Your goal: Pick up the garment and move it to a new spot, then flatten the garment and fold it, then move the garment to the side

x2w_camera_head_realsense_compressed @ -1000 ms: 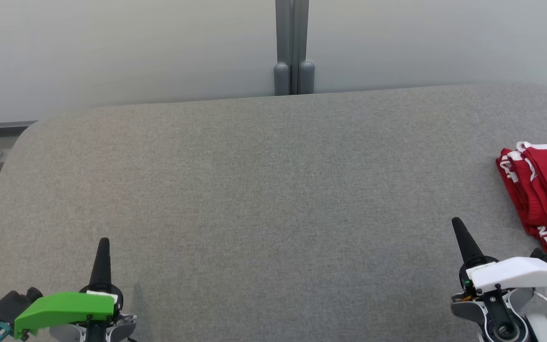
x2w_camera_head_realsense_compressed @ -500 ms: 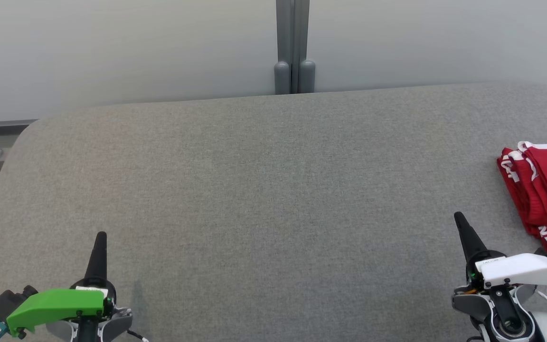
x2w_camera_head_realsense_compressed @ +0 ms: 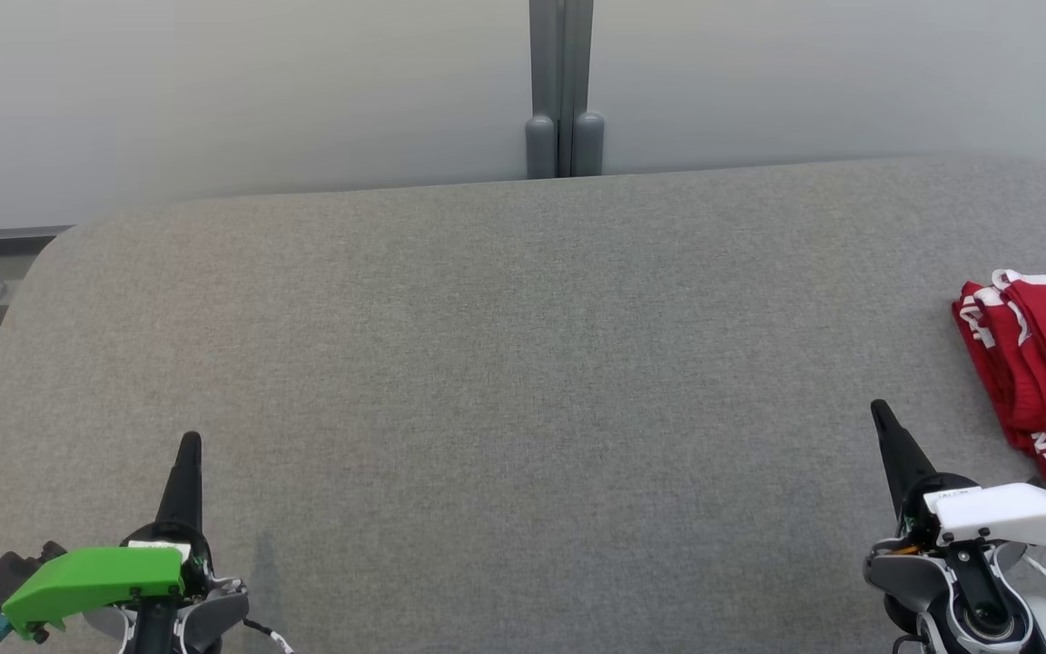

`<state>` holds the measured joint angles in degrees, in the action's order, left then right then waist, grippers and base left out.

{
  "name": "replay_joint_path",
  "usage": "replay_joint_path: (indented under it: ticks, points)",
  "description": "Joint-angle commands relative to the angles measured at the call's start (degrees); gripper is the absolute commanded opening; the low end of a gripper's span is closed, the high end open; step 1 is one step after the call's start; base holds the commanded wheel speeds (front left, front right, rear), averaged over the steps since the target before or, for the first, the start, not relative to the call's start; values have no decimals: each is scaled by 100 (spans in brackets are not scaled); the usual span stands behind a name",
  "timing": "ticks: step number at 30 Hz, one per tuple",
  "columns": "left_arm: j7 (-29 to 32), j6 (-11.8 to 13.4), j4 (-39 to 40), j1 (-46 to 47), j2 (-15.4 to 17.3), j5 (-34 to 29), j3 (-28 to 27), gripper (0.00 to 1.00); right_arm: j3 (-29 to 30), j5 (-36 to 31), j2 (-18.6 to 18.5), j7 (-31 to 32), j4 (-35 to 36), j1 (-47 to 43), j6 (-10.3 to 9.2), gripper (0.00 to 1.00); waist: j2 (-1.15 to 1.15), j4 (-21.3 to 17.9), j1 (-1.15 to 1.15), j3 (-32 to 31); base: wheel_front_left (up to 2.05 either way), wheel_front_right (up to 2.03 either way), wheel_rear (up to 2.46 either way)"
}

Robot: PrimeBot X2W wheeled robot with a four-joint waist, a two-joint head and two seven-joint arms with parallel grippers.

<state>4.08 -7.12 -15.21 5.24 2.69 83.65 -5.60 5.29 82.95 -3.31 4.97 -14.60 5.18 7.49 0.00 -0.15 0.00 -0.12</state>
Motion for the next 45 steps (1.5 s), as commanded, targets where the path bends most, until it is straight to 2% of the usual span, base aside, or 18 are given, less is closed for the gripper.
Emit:
replay_joint_path:
  ticks: [1,23,45]
  points:
    - [41,-45,39,101,32,134,-35,0,33,128,1,30,45,99,1,0,0,1,0,2,0,0,0]
    - [273,-53,132,144,34,905,-111,0,142,982,48,174,74,124,1,0,0,15,0,29,0,0,0]
    - [267,-52,125,130,34,883,-106,0,137,962,46,173,72,122,1,0,0,15,0,29,0,0,0]
